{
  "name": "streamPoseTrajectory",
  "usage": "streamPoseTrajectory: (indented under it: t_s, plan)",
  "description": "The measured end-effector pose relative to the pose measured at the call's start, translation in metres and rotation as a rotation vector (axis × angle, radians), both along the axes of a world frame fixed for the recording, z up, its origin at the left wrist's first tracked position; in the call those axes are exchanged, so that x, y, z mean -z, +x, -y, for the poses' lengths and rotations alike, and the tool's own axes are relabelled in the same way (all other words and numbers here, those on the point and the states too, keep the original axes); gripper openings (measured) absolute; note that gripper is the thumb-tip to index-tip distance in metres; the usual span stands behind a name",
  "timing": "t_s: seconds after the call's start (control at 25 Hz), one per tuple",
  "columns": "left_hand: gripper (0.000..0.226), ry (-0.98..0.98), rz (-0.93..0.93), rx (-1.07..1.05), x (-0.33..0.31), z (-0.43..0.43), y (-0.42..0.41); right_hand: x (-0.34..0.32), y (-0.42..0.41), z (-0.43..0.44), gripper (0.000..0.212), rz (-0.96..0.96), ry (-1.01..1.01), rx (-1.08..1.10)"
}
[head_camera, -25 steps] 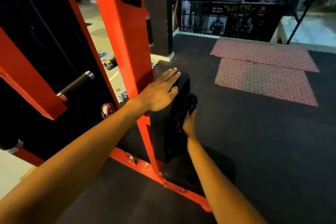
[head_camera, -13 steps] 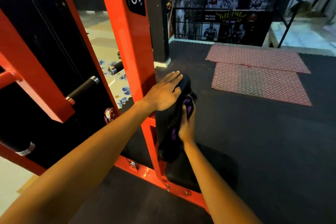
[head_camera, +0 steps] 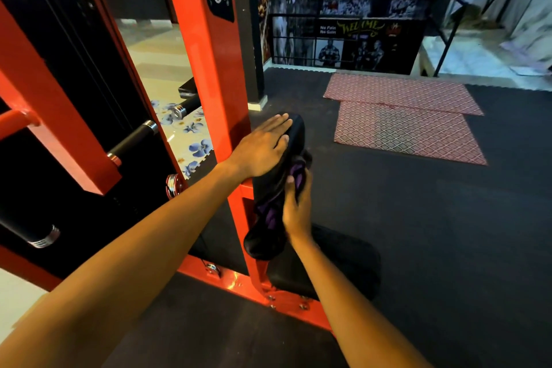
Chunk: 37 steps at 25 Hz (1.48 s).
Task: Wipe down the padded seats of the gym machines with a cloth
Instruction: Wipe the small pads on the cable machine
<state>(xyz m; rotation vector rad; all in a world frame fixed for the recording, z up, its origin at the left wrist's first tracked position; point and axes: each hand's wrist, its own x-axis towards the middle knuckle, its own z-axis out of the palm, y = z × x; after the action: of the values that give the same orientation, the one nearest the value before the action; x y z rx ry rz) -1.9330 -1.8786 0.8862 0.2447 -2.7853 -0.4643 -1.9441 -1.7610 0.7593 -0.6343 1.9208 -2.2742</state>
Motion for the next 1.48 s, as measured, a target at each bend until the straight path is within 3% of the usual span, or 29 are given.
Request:
streamPoseTrajectory:
  t_s: [0.2, 0.36, 0.48, 0.56, 0.64, 0.72, 0.8, 0.88, 1.08, 1.32, 1.48]
  plan:
    - [0.048, 0.002, -0.041, 0.006, 0.004, -0.003, 0.006, -0.026, -0.014, -0.002, 0.046, 0.297, 0.139, -0.024]
    - [0.047, 0.005, -0.058, 0.013, 0.003, -0.003, 0.007, -0.045, 0.007, 0.000, 0.060, -0.028, 0.120, 0.050]
    - [0.047, 0.012, -0.047, 0.011, 0.003, -0.006, 0.008, -0.005, 0.024, -0.005, 0.065, -0.126, 0.130, 0.018]
    - [0.047, 0.027, -0.048, -0.001, 0.004, -0.008, 0.010, 0.011, 0.024, -0.009, 0.063, 0.004, 0.073, -0.032]
    - [0.047, 0.035, -0.045, -0.001, 0.003, -0.007, 0.010, 0.013, 0.010, -0.003, 0.080, 0.286, 0.011, -0.049]
    - [0.047, 0.041, -0.038, -0.003, 0.002, -0.007, 0.010, 0.005, 0.000, 0.003, 0.094, 0.381, 0.018, -0.033]
    - [0.048, 0.031, -0.030, 0.005, 0.001, -0.006, 0.009, -0.026, 0.015, 0.003, 0.098, 0.269, 0.075, 0.001]
    - [0.049, 0.024, -0.019, 0.016, 0.002, -0.003, 0.007, -0.044, 0.030, 0.000, 0.101, 0.025, 0.183, -0.010]
    - [0.051, 0.018, -0.003, 0.029, 0.005, 0.001, 0.007, -0.027, 0.033, 0.006, 0.103, -0.334, 0.297, 0.144]
    - [0.050, 0.050, -0.019, 0.015, 0.007, -0.002, 0.008, 0.043, 0.059, -0.004, 0.110, -0.128, 0.327, 0.144]
    - [0.049, 0.043, -0.045, 0.031, 0.007, 0.001, 0.008, 0.012, 0.047, 0.008, 0.086, -0.247, 0.247, 0.193]
